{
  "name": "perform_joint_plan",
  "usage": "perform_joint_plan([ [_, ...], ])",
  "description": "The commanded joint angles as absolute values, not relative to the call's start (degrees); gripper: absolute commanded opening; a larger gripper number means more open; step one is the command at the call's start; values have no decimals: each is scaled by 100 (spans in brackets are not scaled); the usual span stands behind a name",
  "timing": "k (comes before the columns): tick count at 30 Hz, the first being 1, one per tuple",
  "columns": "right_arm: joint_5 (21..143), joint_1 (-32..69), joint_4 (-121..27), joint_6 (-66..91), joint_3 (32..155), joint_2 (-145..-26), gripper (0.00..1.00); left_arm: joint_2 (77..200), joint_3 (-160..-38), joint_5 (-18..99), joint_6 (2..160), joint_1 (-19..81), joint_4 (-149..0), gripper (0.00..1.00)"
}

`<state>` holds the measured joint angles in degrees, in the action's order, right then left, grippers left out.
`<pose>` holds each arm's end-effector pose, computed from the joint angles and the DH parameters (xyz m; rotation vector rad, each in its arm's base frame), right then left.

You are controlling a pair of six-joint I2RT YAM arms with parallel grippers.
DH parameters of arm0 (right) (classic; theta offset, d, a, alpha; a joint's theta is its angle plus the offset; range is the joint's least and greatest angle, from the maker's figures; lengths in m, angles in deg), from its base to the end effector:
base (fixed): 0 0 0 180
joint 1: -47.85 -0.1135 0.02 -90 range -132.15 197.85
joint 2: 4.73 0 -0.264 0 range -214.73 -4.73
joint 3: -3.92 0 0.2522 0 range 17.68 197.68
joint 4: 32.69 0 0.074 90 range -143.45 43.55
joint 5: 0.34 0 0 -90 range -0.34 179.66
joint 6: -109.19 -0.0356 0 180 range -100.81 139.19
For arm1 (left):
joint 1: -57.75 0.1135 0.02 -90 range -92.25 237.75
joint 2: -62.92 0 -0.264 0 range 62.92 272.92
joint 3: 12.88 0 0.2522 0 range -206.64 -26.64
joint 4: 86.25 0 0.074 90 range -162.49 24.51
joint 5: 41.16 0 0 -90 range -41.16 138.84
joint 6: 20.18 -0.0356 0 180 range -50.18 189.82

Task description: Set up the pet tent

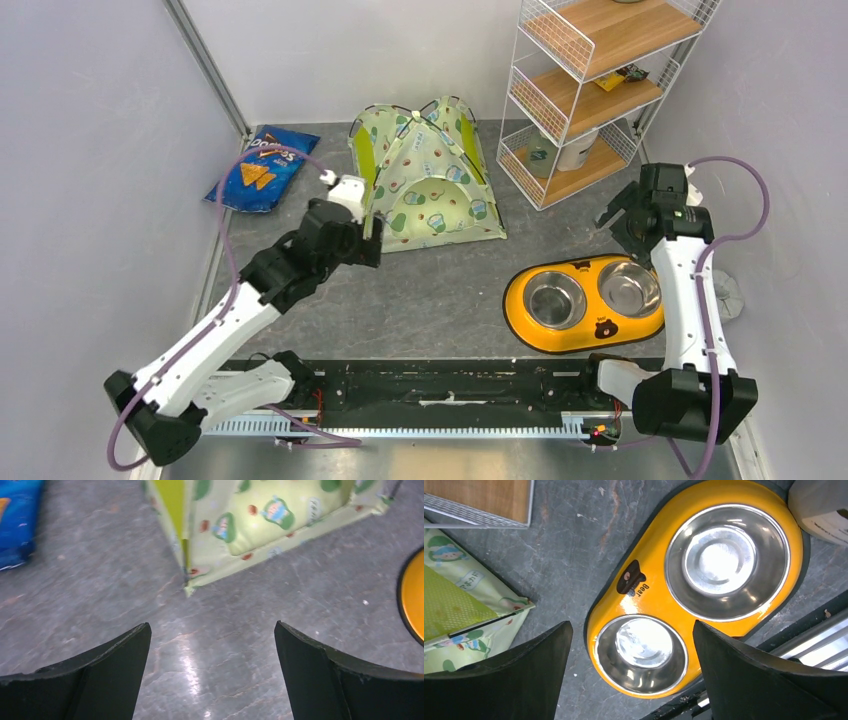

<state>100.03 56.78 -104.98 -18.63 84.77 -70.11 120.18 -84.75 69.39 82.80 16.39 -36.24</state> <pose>0.2092 -0.0394 0.3295 1.0697 2.3019 -0.0344 0.1649 -0.1286 0.3370 0.3303 2.1228 -0.1592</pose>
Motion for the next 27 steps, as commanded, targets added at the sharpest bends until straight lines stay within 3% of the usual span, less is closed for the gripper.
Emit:
perform_joint_plan([
  [1,10157,5568,-10365,-1669,8989,-7045,97,11279,-8460,7411,8421,2119,-3180,100],
  [5,10097,5464,-10523,-1744,9372,-7109,97,11053,-8539,7298,8439,2933,-3090,100],
  [10,9948,5355,-10639,-1737,9863,-7075,97,10938,-8917,6322,8467,3854,-3065,100],
  [19,10041,5145,-10712,-1587,10628,-6907,97,11104,-10001,5944,8432,4137,-2810,100],
  [27,10246,4939,-10624,-1243,10594,-6820,97,11112,-10089,5917,8546,4140,-2836,100],
])
